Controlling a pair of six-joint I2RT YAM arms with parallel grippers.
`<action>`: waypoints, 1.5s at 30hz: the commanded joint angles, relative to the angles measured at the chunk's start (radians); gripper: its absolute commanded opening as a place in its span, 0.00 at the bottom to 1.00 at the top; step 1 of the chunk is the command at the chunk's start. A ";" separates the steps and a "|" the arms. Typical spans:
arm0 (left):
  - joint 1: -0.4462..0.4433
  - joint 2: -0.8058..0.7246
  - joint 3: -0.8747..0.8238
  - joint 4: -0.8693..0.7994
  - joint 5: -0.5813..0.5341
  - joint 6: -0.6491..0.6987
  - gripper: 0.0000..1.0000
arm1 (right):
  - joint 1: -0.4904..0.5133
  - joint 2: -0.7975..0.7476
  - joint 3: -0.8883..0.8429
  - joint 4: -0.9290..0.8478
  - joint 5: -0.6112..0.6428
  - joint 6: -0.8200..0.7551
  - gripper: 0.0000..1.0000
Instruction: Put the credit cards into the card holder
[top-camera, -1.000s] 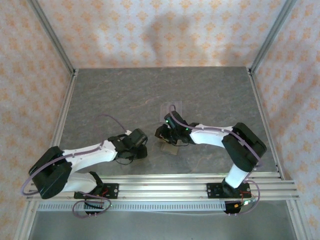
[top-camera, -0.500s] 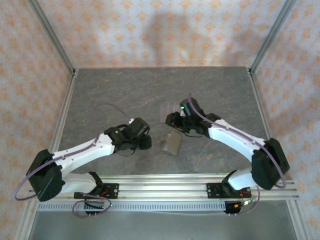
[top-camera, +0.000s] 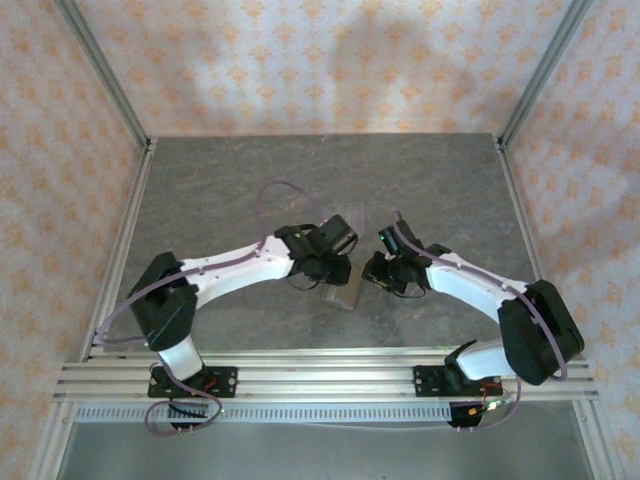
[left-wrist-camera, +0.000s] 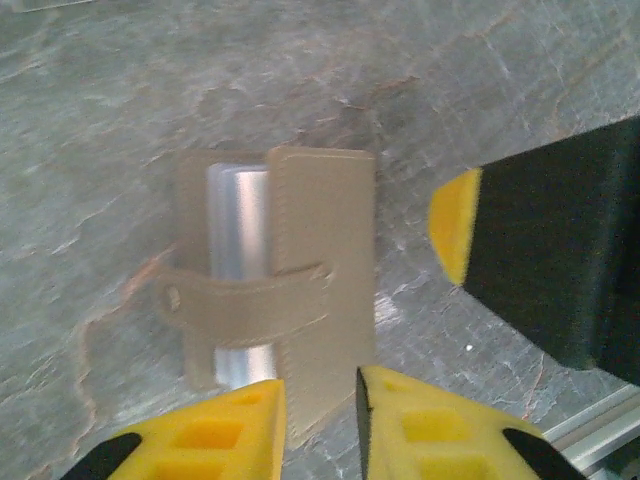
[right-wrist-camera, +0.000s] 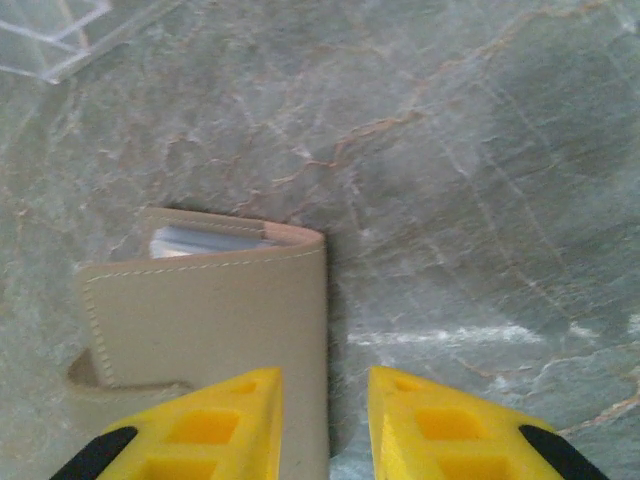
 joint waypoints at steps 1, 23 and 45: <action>-0.006 0.071 0.053 -0.084 -0.019 0.046 0.23 | -0.014 0.016 -0.025 0.035 -0.015 0.001 0.29; 0.098 0.168 -0.174 0.048 -0.032 0.024 0.18 | -0.006 0.141 -0.089 0.351 -0.208 0.047 0.54; 0.128 0.176 -0.249 0.109 -0.009 0.016 0.16 | -0.004 0.031 -0.259 0.737 -0.213 0.236 0.56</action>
